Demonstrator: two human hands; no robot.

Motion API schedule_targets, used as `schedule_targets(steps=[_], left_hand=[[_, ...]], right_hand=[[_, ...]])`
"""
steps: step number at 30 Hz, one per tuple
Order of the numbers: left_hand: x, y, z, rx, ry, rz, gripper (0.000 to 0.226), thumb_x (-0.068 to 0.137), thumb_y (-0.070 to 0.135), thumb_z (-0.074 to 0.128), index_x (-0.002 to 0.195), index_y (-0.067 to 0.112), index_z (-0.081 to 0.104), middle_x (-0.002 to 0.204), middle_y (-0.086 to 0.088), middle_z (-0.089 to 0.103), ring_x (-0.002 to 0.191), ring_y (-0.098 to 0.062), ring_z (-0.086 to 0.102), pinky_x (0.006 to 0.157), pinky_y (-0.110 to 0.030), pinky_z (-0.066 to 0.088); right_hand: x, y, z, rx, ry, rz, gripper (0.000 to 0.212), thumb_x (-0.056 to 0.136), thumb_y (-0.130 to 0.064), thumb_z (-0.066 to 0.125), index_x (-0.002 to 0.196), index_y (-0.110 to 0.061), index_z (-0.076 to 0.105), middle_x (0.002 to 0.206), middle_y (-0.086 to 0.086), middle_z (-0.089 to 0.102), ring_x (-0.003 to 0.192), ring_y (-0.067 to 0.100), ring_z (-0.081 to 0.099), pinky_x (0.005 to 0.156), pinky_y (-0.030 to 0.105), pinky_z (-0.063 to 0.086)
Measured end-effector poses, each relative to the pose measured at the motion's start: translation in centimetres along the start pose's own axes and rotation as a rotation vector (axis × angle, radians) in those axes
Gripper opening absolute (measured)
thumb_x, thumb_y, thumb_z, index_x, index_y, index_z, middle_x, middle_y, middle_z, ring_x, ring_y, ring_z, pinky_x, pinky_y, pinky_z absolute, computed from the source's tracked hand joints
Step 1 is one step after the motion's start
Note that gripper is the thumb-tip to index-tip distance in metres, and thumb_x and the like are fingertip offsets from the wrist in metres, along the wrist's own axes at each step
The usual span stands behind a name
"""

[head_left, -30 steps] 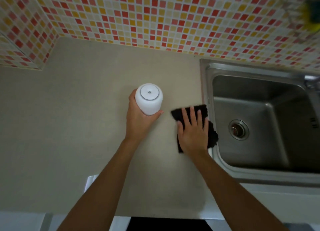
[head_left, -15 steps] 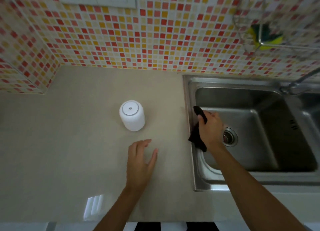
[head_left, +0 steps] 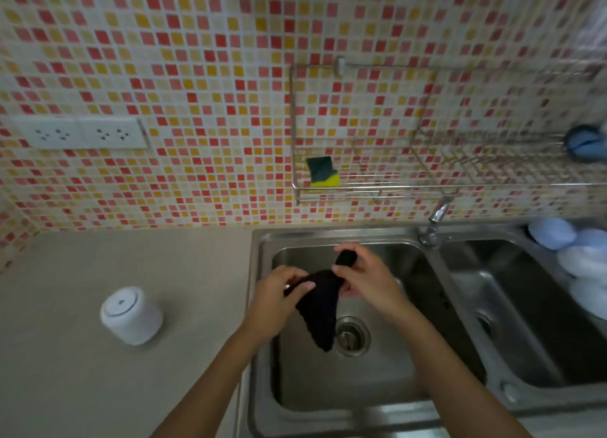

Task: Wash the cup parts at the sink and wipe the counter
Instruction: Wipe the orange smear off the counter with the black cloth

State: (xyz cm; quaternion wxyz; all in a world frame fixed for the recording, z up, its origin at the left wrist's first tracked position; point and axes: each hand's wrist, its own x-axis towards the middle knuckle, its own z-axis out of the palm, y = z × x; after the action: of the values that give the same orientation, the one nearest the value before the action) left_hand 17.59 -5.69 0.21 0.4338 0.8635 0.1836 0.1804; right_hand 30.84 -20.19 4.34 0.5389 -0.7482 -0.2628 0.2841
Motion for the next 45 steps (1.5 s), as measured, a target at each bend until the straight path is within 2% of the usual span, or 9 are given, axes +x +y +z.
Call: schedule_targets(steps=[5,12,17,21,25,29,34,41,45], left_hand=[[3.9,8.3,-2.2,0.112,0.152,0.226,0.01,0.089,0.031,0.062,0.097,0.027,0.066,0.092,0.011,0.059,0.09,0.003,0.055,0.079,-0.007,0.041],[11.9,18.3,-4.1,0.192,0.25,0.393,0.017,0.091,0.033,0.06,0.103,0.025,0.067,0.093,0.017,0.059,0.09,0.005,0.053,0.078,-0.006,0.039],[17.0,20.8,-3.3,0.22,0.255,0.417,0.017,0.094,0.031,0.058,0.103,0.022,0.068,0.092,0.017,0.061,0.086,0.002,0.055,0.076,-0.01,0.043],[18.9,21.2,-3.2,0.213,0.309,0.435,0.015,0.092,0.03,0.061,0.104,0.024,0.068,0.092,0.02,0.058,0.088,0.009,0.054,0.078,-0.005,0.04],[20.1,20.5,-2.7,0.206,0.273,0.388,0.012,0.092,0.029,0.062,0.101,0.027,0.068,0.093,0.02,0.058,0.087,0.014,0.053,0.076,-0.001,0.038],[21.3,19.0,-2.2,0.163,0.2,0.306,0.016,0.089,0.032,0.064,0.102,0.025,0.069,0.095,0.019,0.063,0.092,0.009,0.055,0.078,-0.004,0.04],[24.4,16.4,0.2,0.192,0.09,0.177,0.022,0.089,0.023,0.066,0.109,0.015,0.067,0.104,0.005,0.065,0.094,-0.007,0.056,0.076,-0.003,0.037],[27.2,13.2,2.8,0.467,-0.068,0.002,0.033,0.088,0.013,0.066,0.12,0.014,0.06,0.123,-0.011,0.058,0.116,-0.027,0.054,0.098,-0.033,0.042],[26.7,13.5,2.2,0.769,-0.062,-0.055,0.054,0.09,0.037,0.063,0.139,0.022,0.044,0.15,-0.008,0.034,0.138,-0.03,0.03,0.113,-0.043,0.028]], right_hand=[[-2.3,-6.2,-9.1,-0.223,-0.069,-0.089,0.03,0.086,-0.023,0.07,0.112,-0.028,0.057,0.088,-0.001,0.075,0.07,0.017,0.071,0.056,0.02,0.05],[1.8,-14.1,-17.5,-0.304,0.152,-0.416,0.02,0.083,-0.021,0.073,0.091,-0.034,0.06,0.081,-0.005,0.072,0.075,0.009,0.067,0.071,0.031,0.052],[6.3,-15.1,-20.5,-0.416,0.323,-0.6,0.029,0.077,-0.017,0.078,0.081,-0.036,0.056,0.121,-0.005,0.047,0.098,0.008,0.056,0.085,0.023,0.045],[7.9,-14.8,-21.7,-0.341,0.302,-0.58,0.02,0.079,-0.018,0.076,0.082,-0.025,0.058,0.103,-0.018,0.061,0.087,0.003,0.061,0.073,0.026,0.05],[9.0,-13.9,-22.4,-0.251,0.221,-0.545,0.018,0.078,-0.017,0.078,0.086,-0.024,0.063,0.088,-0.009,0.069,0.08,0.007,0.064,0.075,0.021,0.05],[10.3,-12.8,-22.7,-0.198,0.211,-0.465,0.019,0.077,-0.02,0.079,0.092,-0.024,0.067,0.091,-0.008,0.07,0.082,0.005,0.066,0.078,0.017,0.051],[15.0,-10.5,-22.2,-0.405,0.253,-0.3,0.021,0.081,-0.028,0.076,0.098,-0.023,0.066,0.092,-0.005,0.066,0.087,0.011,0.062,0.065,0.014,0.04],[18.9,-8.6,-20.1,-0.695,0.237,-0.233,0.028,0.088,-0.019,0.067,0.115,-0.02,0.062,0.12,0.002,0.063,0.109,0.02,0.059,0.089,0.03,0.047],[17.1,-8.0,-18.8,-0.778,0.148,-0.362,0.047,0.09,-0.025,0.066,0.134,-0.022,0.052,0.14,0.002,0.051,0.125,0.022,0.048,0.1,0.03,0.038]])
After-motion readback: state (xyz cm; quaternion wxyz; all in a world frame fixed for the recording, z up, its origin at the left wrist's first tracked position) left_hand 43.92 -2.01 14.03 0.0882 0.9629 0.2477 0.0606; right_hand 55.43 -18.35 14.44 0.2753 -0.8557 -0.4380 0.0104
